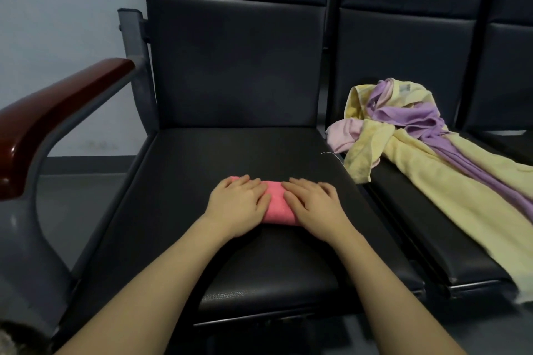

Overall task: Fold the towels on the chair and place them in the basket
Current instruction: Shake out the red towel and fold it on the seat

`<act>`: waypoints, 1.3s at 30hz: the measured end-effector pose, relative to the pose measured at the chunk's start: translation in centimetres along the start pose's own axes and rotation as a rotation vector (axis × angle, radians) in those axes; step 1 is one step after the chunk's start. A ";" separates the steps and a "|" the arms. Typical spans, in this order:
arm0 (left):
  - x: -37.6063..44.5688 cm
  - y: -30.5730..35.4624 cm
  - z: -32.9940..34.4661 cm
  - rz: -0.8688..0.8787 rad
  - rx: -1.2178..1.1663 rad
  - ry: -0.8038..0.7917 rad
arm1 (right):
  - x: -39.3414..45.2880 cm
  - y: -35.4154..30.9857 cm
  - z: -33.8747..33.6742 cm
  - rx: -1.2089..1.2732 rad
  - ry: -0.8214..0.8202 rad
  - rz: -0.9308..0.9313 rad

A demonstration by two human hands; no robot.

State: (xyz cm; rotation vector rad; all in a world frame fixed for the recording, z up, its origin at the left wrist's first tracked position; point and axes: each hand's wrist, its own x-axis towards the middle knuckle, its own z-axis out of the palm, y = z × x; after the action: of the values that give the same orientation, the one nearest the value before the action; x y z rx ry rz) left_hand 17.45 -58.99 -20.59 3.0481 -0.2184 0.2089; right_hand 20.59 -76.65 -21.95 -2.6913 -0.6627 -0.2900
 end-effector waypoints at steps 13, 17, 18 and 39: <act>-2.9 -1.9 -1.2 -0.065 -0.234 0.211 | -2.4 -0.8 -2.1 0.363 -0.009 0.182; -2.9 -2.0 -1.1 -0.186 -0.231 0.174 | -2.9 -0.3 -1.9 0.398 0.076 0.272; -2.8 -2.1 -1.1 -0.227 -0.266 0.157 | -3.0 -0.2 -1.9 0.387 0.084 0.287; -2.9 -2.6 -2.2 -0.387 -0.243 -0.149 | -3.6 -1.2 -1.5 0.222 -0.055 0.074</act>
State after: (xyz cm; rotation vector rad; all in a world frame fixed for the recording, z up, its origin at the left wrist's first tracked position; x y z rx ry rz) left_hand 14.72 -55.84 -18.97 2.7902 0.3138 -0.0666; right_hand 16.71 -77.70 -21.20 -2.5117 -0.5725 -0.1156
